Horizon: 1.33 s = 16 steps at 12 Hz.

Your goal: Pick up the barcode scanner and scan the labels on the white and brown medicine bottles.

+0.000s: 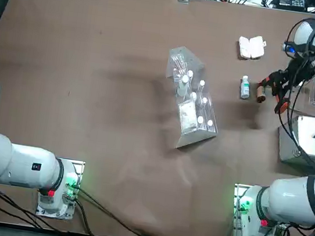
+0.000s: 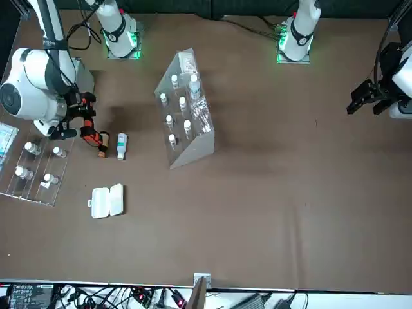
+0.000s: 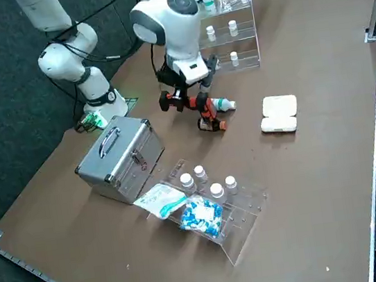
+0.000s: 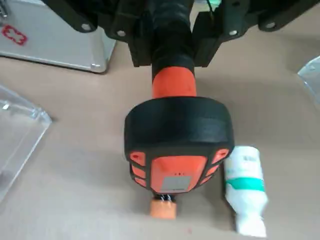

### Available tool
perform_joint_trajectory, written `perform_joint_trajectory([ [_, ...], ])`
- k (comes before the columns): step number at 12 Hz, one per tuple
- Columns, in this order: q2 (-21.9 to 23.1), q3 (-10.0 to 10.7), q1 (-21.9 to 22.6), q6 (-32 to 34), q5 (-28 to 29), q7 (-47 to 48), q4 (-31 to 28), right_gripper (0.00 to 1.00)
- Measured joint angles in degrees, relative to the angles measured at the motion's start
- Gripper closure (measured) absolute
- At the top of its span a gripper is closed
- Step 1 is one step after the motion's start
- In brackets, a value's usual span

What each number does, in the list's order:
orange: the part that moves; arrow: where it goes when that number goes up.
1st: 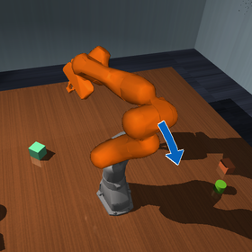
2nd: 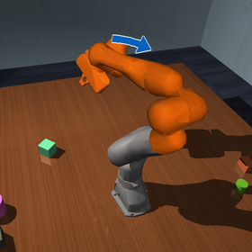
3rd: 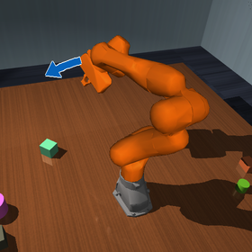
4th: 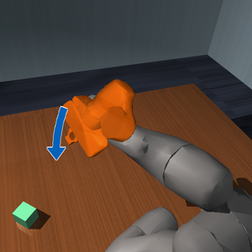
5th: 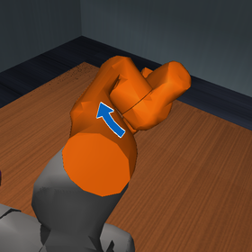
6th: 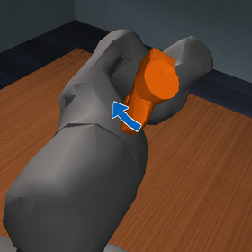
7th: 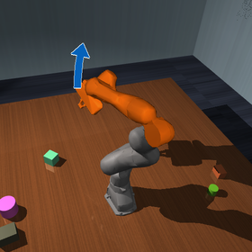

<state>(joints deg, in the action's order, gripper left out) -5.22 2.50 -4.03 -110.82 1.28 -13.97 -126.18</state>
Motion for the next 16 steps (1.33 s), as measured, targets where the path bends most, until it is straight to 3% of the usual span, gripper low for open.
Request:
perform_joint_trajectory([
  [7,1.59,-0.52,6.55,3.72,0.67,1.08,7.26,0.58],
  [14,-1.54,-0.93,19.67,-5.87,0.89,16.19,6.86,0.58],
  [16,-3.16,-0.93,21.11,-7.49,0.89,18.07,6.83,0.58],
])
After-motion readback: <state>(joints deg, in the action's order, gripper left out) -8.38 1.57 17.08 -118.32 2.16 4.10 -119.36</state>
